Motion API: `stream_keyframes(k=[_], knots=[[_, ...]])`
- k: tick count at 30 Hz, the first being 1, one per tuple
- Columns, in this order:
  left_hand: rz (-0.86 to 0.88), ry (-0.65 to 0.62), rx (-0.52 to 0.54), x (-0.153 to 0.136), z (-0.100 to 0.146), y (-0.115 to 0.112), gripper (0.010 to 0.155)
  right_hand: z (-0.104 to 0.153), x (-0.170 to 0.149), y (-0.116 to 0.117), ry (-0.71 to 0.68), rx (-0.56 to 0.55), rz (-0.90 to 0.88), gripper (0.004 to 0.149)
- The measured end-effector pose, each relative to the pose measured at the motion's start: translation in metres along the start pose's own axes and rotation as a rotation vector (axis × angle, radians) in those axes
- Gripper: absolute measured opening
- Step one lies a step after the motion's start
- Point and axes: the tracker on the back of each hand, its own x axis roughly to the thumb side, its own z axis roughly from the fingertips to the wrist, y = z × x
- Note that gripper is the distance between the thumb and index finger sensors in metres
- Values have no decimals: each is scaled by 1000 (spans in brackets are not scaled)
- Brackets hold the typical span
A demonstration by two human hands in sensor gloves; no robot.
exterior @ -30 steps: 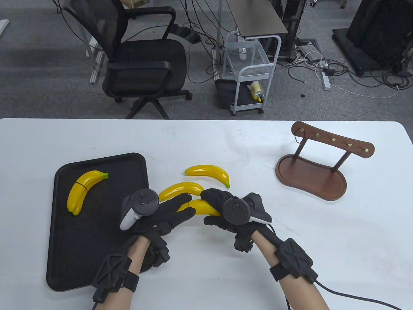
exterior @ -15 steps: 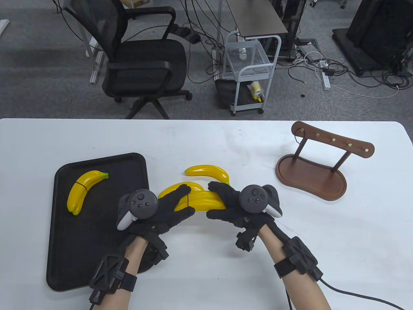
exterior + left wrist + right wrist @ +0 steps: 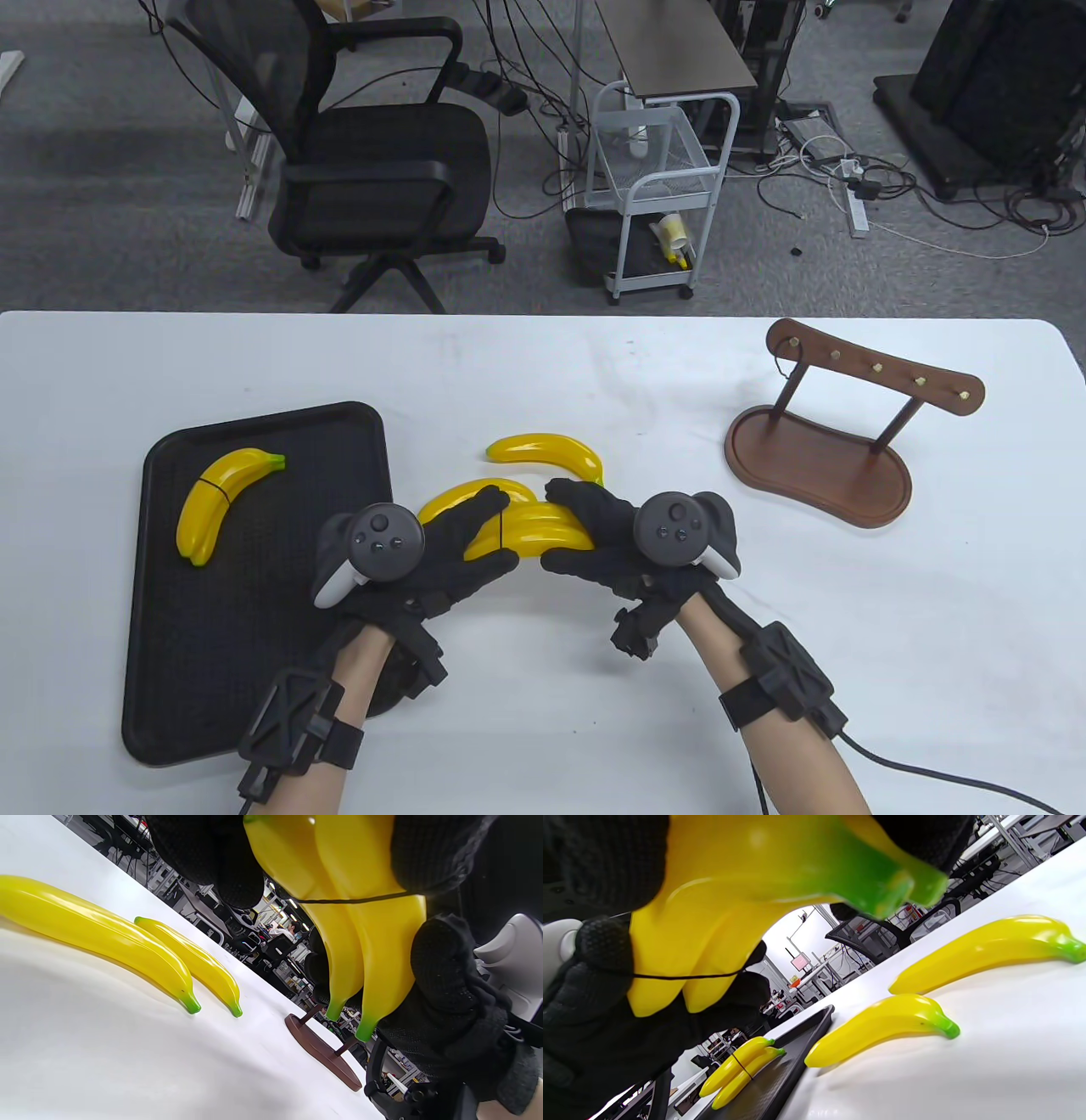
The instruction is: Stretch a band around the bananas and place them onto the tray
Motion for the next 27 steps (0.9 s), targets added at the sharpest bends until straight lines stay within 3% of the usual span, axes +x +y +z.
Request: stream_keyframes(k=[12, 27], knots=[[-129, 15, -28, 6, -2, -5, 82, 1, 8, 2, -51, -10, 93, 83], [-99, 14, -33, 2, -2, -10, 80, 0, 10, 14, -53, 24, 102, 83]])
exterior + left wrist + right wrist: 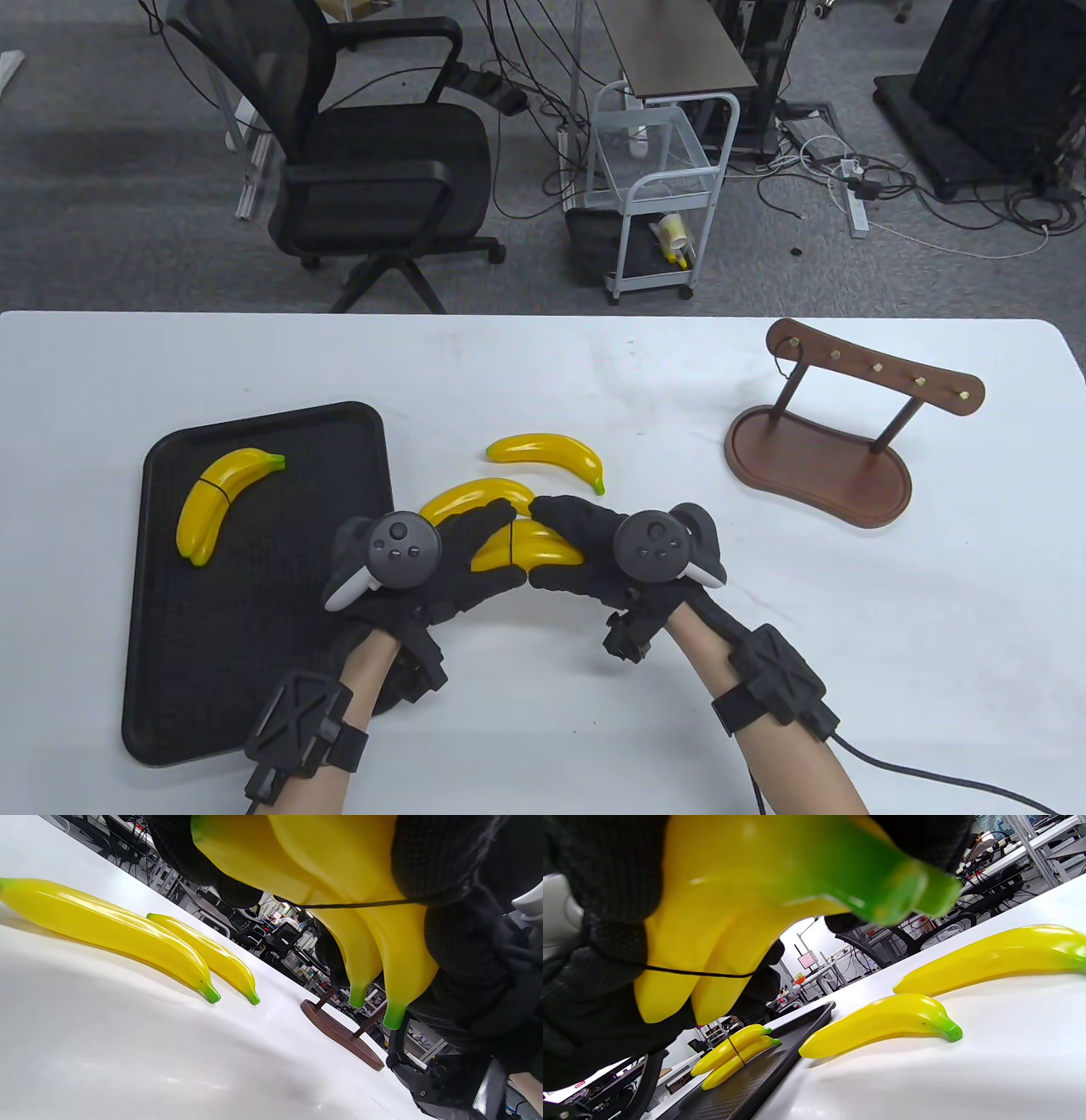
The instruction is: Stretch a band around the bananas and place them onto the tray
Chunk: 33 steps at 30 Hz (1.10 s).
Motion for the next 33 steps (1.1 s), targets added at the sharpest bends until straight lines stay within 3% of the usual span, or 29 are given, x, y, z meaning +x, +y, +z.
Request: stream_keyframes(k=[13, 26, 33], knots=[[-36, 42, 25, -2, 0, 1, 81, -3, 6, 3, 14, 102, 44, 87], [-101, 69, 93, 8, 0, -2, 83, -3, 18, 8, 18, 55, 171, 103], [-110, 61, 93, 9, 0, -3, 84, -2, 17, 8, 20, 32, 142, 98]])
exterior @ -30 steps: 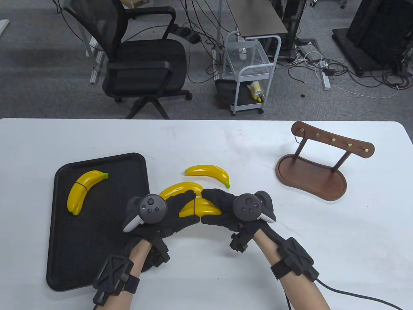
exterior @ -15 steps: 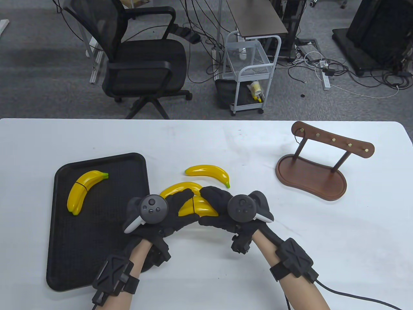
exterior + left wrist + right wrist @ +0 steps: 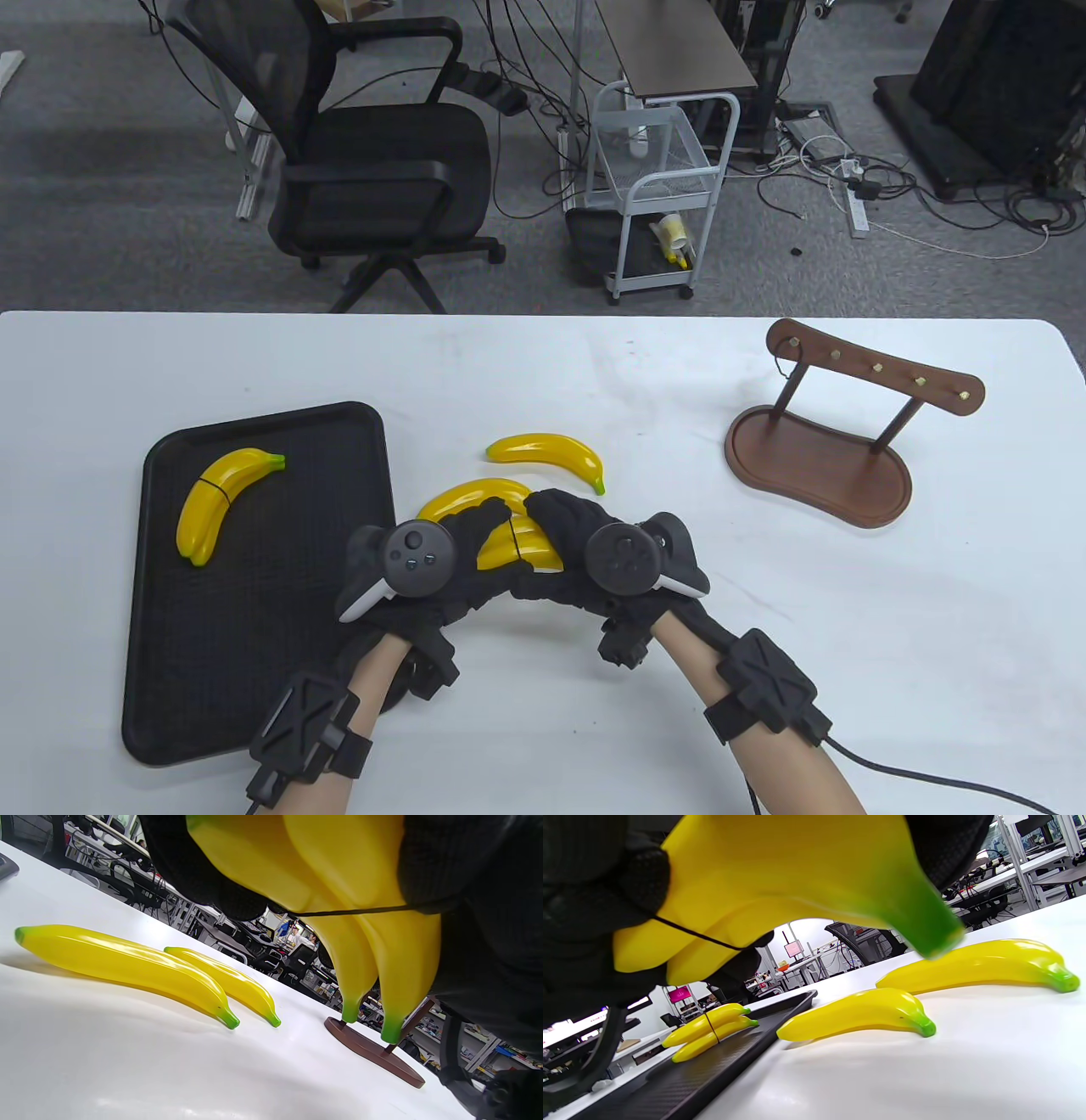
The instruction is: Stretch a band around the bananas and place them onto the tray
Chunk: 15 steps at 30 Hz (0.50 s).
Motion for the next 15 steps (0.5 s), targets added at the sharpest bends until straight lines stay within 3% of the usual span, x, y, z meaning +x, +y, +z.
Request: stream_keyframes(k=[11, 15], knots=[[90, -30, -20, -5, 0, 2, 89, 1, -15, -10, -19, -20, -161, 80], [71, -24, -18, -6, 0, 2, 87, 1, -18, -9, -11, -12, -183, 79]])
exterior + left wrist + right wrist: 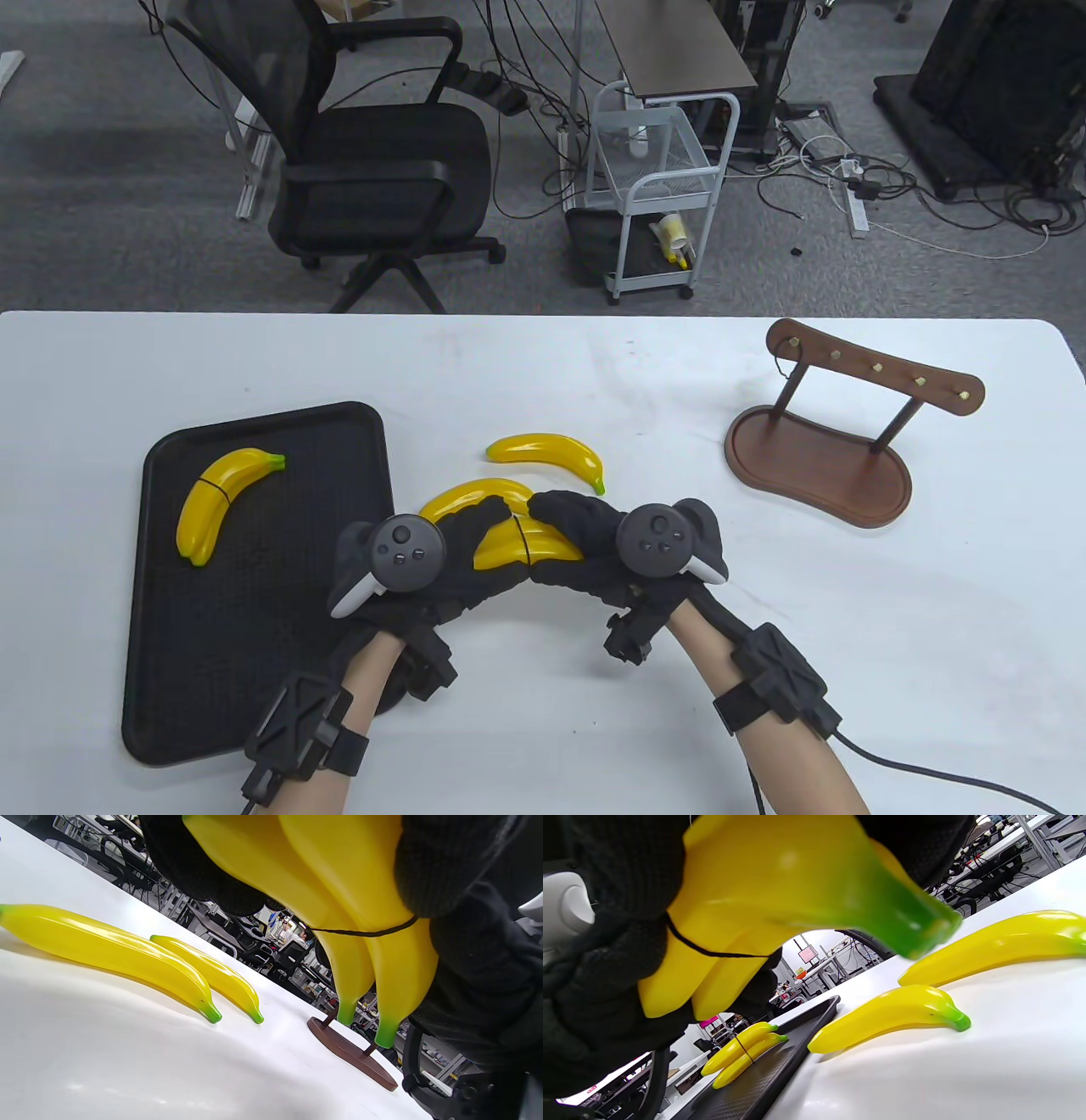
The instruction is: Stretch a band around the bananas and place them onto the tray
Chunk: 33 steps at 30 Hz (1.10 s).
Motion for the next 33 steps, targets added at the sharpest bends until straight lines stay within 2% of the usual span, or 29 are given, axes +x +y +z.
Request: stream_keyframes(k=[6, 12, 22, 26, 33], knots=[[62, 31, 6, -8, 0, 3, 85, 0, 1, 2, 0, 3, 46, 80], [167, 85, 1, -14, 0, 5, 85, 0, 8, 1, -12, -45, 121, 79], [405, 143, -93, -25, -2, 1, 85, 2, 21, -2, -52, -125, 288, 74], [452, 148, -121, -28, -2, -2, 85, 3, 24, -1, -79, -168, 346, 73], [452, 157, -156, -30, -3, -5, 84, 2, 23, -1, -66, -155, 328, 71]])
